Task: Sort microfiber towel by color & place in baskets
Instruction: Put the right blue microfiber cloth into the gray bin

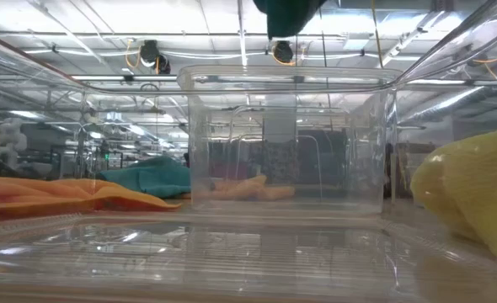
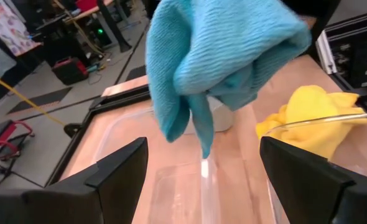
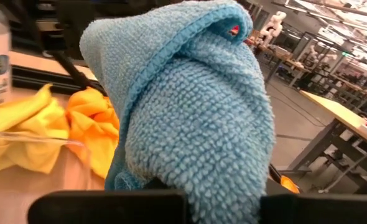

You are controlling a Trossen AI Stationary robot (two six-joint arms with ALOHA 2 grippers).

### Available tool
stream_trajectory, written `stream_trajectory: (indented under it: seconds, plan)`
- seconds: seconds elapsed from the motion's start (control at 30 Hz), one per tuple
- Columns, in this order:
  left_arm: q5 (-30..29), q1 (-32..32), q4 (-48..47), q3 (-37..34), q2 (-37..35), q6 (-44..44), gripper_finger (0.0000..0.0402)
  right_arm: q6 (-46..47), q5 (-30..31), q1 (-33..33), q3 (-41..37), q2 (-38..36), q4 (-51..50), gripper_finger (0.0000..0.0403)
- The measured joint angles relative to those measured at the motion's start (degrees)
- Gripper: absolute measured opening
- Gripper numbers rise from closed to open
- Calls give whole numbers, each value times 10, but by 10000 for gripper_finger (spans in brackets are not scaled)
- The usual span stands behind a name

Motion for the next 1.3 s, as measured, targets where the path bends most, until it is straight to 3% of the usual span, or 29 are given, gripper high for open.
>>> stream_trajectory:
  seconds: [0.33,0.47,0.6,0.73,0.93,1.1,1.3]
  plan:
    - [10,0,-6,0,0,-25,313,7,1,30,2,-31,-19,25]
    - [10,0,-6,0,0,-47,313,16,-47,32,32,-76,-132,25]
    - [10,0,-4,0,0,-67,313,136,-130,18,69,-123,-301,25]
    - [10,0,-4,0,0,-94,313,287,-174,9,80,-152,-456,25]
    - [10,1,-4,0,0,-118,313,492,-257,10,80,-160,-668,25]
    - [10,7,-3,0,0,-118,312,638,-316,15,80,-145,-787,25]
    - [10,7,-4,0,2,-118,312,713,-330,25,80,-130,-858,25]
